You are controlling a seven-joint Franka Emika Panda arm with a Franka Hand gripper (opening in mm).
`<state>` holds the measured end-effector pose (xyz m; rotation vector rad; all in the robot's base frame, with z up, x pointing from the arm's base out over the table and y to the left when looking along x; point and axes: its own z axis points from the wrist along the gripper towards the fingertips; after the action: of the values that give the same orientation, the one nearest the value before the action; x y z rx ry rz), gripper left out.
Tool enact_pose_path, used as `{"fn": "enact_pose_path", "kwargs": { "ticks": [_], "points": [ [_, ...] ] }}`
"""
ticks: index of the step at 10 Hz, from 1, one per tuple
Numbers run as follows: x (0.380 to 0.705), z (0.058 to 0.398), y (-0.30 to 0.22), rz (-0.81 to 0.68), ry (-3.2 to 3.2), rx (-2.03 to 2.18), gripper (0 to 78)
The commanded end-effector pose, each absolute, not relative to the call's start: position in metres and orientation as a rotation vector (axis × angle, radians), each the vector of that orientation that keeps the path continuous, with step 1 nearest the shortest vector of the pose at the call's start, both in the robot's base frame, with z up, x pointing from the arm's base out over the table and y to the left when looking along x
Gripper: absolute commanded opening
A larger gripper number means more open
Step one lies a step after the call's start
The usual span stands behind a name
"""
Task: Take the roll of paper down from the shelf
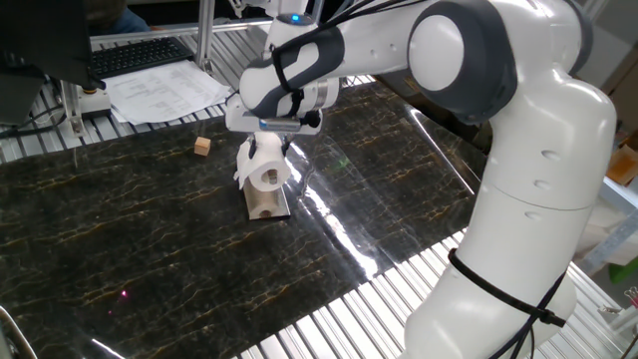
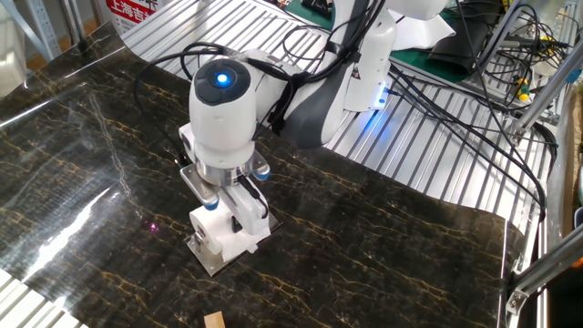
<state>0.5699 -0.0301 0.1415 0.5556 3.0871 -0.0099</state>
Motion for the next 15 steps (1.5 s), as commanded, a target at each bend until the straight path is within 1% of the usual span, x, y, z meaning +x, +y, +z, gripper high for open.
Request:
{"fn": "enact_pose_path", "kwargs": {
  "ticks": [1,10,11,12,15],
  "points": [
    [0.559,0.148,-0.027,-0.001,3.096,0.571,1.3],
    [0.515,0.148,0.000,-0.012,3.118,0.546,1.3],
    [0.515,0.148,0.000,-0.012,3.119,0.545,1.3],
    [0.505,0.148,0.003,-0.013,3.124,0.528,1.3],
    [0.493,0.147,0.004,-0.015,3.133,0.495,1.3]
  ]
}}
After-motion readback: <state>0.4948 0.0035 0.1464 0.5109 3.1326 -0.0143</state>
